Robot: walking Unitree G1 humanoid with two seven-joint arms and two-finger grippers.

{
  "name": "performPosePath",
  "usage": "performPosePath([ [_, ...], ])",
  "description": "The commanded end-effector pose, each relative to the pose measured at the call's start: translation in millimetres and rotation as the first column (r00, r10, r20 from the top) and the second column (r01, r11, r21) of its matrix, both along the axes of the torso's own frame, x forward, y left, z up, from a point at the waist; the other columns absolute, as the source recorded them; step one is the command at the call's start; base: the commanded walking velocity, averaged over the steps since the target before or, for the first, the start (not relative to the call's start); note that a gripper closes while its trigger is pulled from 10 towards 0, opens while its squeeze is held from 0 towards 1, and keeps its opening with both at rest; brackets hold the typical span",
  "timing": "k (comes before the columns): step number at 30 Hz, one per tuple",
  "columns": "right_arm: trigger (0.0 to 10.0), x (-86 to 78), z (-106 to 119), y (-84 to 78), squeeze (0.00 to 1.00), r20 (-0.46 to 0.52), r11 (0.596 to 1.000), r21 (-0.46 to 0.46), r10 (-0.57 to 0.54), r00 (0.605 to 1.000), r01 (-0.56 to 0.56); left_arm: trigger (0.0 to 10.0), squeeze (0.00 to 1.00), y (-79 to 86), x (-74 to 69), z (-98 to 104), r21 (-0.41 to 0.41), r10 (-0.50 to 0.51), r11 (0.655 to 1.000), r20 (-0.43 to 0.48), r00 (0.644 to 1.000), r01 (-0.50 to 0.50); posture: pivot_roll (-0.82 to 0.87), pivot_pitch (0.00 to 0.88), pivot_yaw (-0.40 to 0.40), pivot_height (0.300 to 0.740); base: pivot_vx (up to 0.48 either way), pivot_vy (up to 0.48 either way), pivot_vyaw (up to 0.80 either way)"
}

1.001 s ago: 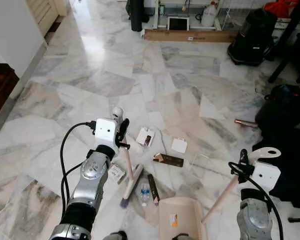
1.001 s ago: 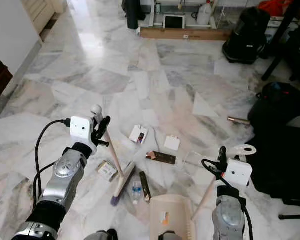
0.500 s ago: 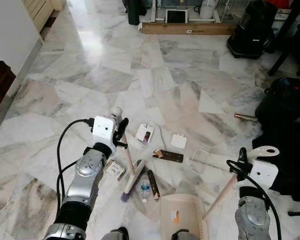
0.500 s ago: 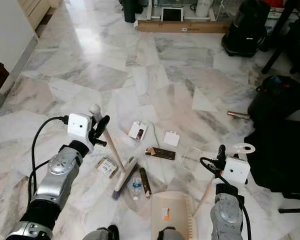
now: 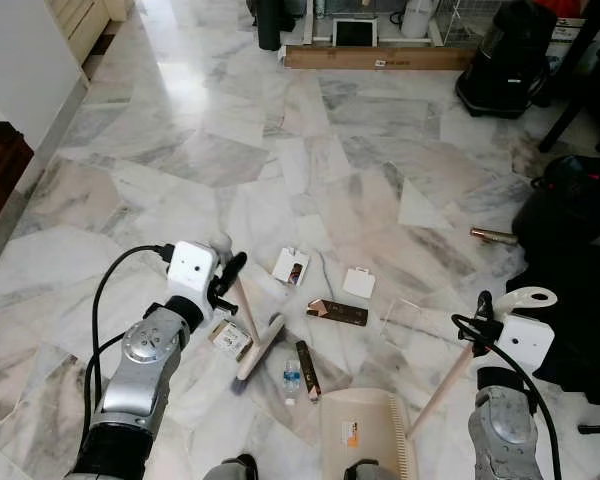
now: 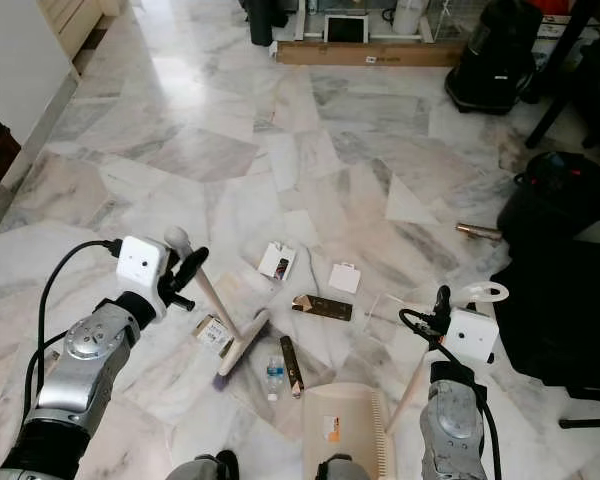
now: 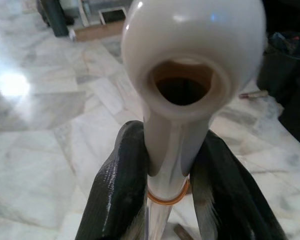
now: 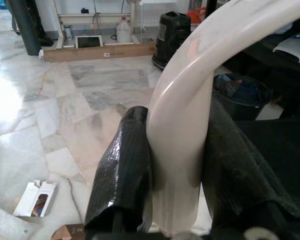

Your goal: Sweep floor

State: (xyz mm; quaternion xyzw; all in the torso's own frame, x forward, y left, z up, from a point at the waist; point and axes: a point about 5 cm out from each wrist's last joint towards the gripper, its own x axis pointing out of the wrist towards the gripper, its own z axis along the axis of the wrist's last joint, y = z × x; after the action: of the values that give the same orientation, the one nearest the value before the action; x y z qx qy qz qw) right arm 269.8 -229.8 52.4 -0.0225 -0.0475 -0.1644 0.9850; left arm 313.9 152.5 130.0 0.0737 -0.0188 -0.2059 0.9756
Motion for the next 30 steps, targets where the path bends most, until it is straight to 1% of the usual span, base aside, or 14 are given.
performPosePath([
  [1,10.0,-2.1,-3,-1.9,0.0,-0.007,1.0,-0.003,-0.009,1.0,0.009,10.0,0.0,-0.3,-4.4,-14,-0.014,-0.017,1.0,-0.092,0.996,0.016,0.12,0.158,0.01,0.74,0.0,0.0,0.0],
  [4,10.0,-1.5,-3,-2.5,0.0,-0.009,1.0,-0.003,-0.01,1.0,0.01,10.0,0.0,-4.9,-3.8,-14,-0.065,-0.036,0.998,-0.126,0.991,0.028,0.12,0.145,0.01,0.74,0.0,0.0,0.0],
  [5,10.0,-1.2,-3,-3.2,0.0,-0.007,1.0,-0.004,-0.011,1.0,0.011,10.0,0.0,-7.9,-3.3,-11,-0.071,-0.062,0.996,-0.141,0.988,0.053,0.12,0.142,0.01,0.74,0.0,0.0,0.0],
  [6,10.0,-1.2,-3,-3.2,0.0,-0.007,1.0,-0.004,-0.011,1.0,0.011,10.0,0.0,-7.9,-3.3,-11,-0.071,-0.062,0.996,-0.141,0.988,0.053,0.12,0.142,0.01,0.74,0.0,0.0,0.0],
  [8,10.0,-0.4,-3,-4.0,0.0,-0.006,1.0,-0.007,-0.013,1.0,0.013,10.0,0.0,-9.2,-2.5,-10,-0.027,-0.09,0.996,-0.168,0.982,0.086,0.12,0.14,0.01,0.74,0.0,0.0,0.0],
  [10,10.0,0.1,-2,-4.5,0.0,-0.004,1.0,-0.011,-0.017,1.0,0.017,10.0,0.0,-8.9,-2.6,-10,-0.003,-0.105,0.994,-0.179,0.978,0.107,0.12,0.141,0.01,0.74,0.0,0.0,0.0],
  [12,10.0,0.4,-2,-4.8,0.0,-0.004,1.0,-0.012,-0.019,1.0,0.019,10.0,0.0,-4.2,-3.0,-11,0.013,-0.095,0.995,-0.194,0.976,0.1,0.13,0.145,0.009,0.74,0.0,0.0,0.0],
  [16,10.0,1.1,-2,-2.8,0.0,-0.004,1.0,-0.008,-0.013,1.0,0.013,10.0,0.0,-4.5,-7.5,-15,-0.008,-0.122,0.992,-0.246,0.962,0.124,0.13,0.147,0.008,0.74,0.0,0.0,0.0],
  [17,10.0,1.2,-3,-2.3,0.0,-0.004,1.0,-0.008,-0.012,1.0,0.012,10.0,0.0,-5.9,-9.3,-16,-0.018,-0.133,0.991,-0.264,0.955,0.133,0.13,0.147,0.008,0.74,0.0,0.0,0.0],
  [20,10.0,2.0,-3,-0.6,0.0,-0.004,1.0,-0.005,-0.007,1.0,0.007,10.0,0.0,-16.3,-14.0,-15,-0.126,-0.201,0.978,-0.309,0.93,0.169,0.13,0.147,0.006,0.74,0.0,0.0,0.0],
  [24,10.0,2.7,-2,-1.0,0.0,-0.002,1.0,-0.005,-0.009,1.0,0.009,10.0,0.0,-22.3,-15.4,-12,-0.193,-0.25,0.962,-0.328,0.911,0.194,0.13,0.147,0.006,0.74,0.0,0.0,0.0],
  [26,10.0,3.1,-2,-1.5,0.0,-0.003,1.0,-0.006,-0.009,1.0,0.009,10.0,0.0,-25.5,-15.2,-8,-0.245,-0.282,0.947,-0.328,0.901,0.208,0.14,0.147,0.006,0.74,0.0,0.0,0.0],
  [29,10.0,3.5,-2,-1.2,0.0,-0.003,1.0,-0.008,-0.008,1.0,0.008,10.0,0.0,-25.5,-13.3,-4,-0.287,-0.285,0.938,-0.323,0.902,0.193,0.13,0.149,0.005,0.74,0.0,0.0,0.0],
  [30,10.0,3.5,-2,-1.2,0.0,-0.003,1.0,-0.008,-0.008,1.0,0.008,10.0,0.0,-25.5,-13.3,-4,-0.287,-0.285,0.938,-0.323,0.902,0.193,0.13,0.149,0.005,0.74,0.0,0.0,0.0],
])
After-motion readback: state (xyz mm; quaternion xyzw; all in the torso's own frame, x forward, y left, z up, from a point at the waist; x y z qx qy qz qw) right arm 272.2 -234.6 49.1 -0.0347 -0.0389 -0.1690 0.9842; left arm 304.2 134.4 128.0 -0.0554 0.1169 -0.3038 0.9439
